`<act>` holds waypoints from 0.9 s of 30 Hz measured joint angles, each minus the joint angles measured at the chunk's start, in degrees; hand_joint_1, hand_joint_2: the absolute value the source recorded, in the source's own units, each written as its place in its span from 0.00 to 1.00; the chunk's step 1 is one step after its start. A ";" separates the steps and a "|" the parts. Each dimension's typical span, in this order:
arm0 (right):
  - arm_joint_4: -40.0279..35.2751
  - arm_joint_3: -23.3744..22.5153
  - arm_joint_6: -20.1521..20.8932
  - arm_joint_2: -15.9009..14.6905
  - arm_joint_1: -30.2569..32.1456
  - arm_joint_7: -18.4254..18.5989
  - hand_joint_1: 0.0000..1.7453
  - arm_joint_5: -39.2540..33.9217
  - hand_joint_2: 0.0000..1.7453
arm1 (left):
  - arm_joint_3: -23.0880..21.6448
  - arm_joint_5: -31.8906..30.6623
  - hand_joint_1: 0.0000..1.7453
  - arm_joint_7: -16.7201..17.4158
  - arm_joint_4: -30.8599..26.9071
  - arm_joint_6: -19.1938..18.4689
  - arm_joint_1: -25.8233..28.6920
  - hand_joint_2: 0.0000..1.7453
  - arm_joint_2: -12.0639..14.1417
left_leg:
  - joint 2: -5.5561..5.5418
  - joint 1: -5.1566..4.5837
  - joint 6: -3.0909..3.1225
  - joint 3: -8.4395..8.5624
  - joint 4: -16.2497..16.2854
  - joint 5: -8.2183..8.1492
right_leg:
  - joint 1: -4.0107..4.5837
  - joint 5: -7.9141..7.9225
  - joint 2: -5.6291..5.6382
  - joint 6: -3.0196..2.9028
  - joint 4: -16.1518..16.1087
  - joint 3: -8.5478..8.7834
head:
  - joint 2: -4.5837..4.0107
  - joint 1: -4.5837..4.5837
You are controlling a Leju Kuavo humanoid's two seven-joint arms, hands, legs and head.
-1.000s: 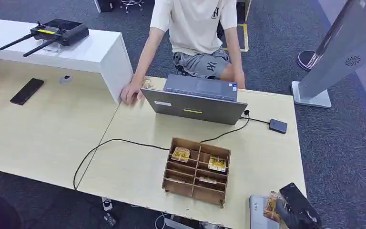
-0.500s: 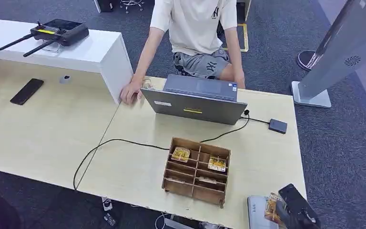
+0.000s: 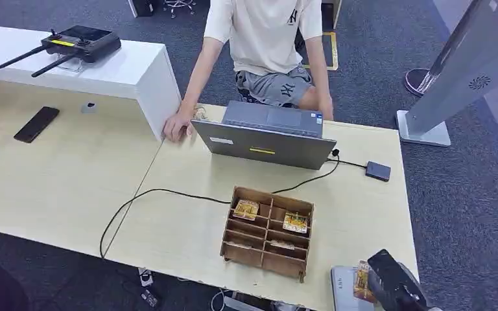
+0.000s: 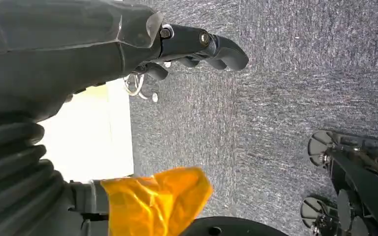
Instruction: Pass the card to the sensor for recognition and then transmit it.
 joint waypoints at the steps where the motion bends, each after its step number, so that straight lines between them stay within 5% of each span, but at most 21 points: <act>1: -0.07 0.13 -0.04 -0.02 -0.05 0.00 1.00 0.02 1.00 | 0.00 0.02 0.00 0.00 0.00 0.00 0.00 1.00 0.00 | 0.00 0.00 0.00 0.00 0.00 0.00 | 0.00 0.00 0.00 0.00 0.00 0.00 | 0.00 -0.02; 27: -2.10 1.73 0.48 -0.37 -0.59 -0.90 1.00 -0.20 1.00 | 0.09 0.26 0.00 0.00 0.00 -0.18 -0.02 1.00 0.00 | 0.00 0.00 0.00 0.00 0.00 0.00 | 0.00 0.00 0.00 0.00 0.00 0.00 | 0.00 -0.02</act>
